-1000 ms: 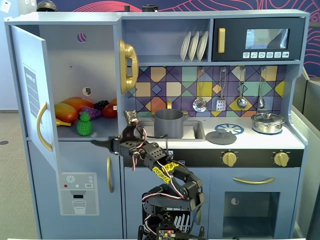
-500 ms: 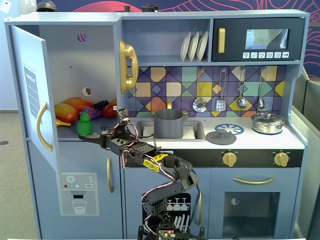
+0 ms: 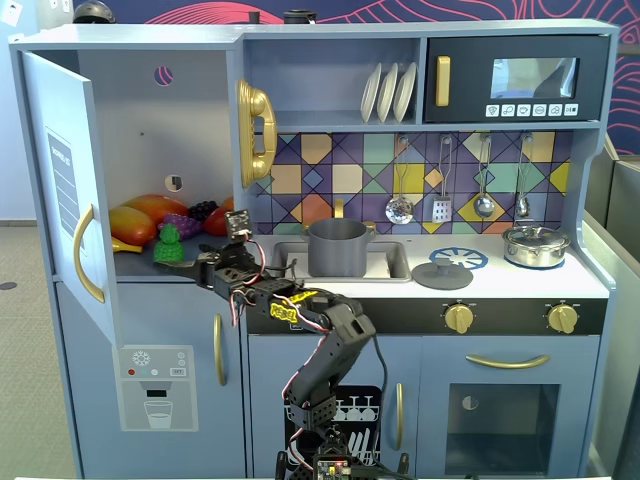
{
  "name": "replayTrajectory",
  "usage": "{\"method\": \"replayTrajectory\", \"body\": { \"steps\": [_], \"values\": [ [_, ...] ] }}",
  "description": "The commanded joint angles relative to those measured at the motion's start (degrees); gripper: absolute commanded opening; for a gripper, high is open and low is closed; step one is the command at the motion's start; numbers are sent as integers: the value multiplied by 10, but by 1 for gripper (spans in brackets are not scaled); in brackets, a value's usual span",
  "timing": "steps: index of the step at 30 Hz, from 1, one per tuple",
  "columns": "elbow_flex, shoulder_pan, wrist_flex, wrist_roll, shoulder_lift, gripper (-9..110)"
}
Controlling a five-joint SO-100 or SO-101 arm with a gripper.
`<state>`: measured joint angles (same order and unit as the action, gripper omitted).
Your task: Pick up the green pineapple from the left cabinet and place it in the gray recipient
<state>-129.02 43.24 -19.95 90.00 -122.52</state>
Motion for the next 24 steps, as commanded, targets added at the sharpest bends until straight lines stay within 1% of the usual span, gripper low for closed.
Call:
{"method": "replayTrajectory", "body": {
  "steps": [1, 11, 20, 22, 24],
  "values": [
    [67, -7, -23, 5, 32, 50],
    [166, -9, -49, 5, 149, 49],
    [229, 4, -48, 9, 225, 46],
    [237, 5, -47, 13, 234, 43],
    [244, 9, -39, 25, 237, 35]
  ]
}}
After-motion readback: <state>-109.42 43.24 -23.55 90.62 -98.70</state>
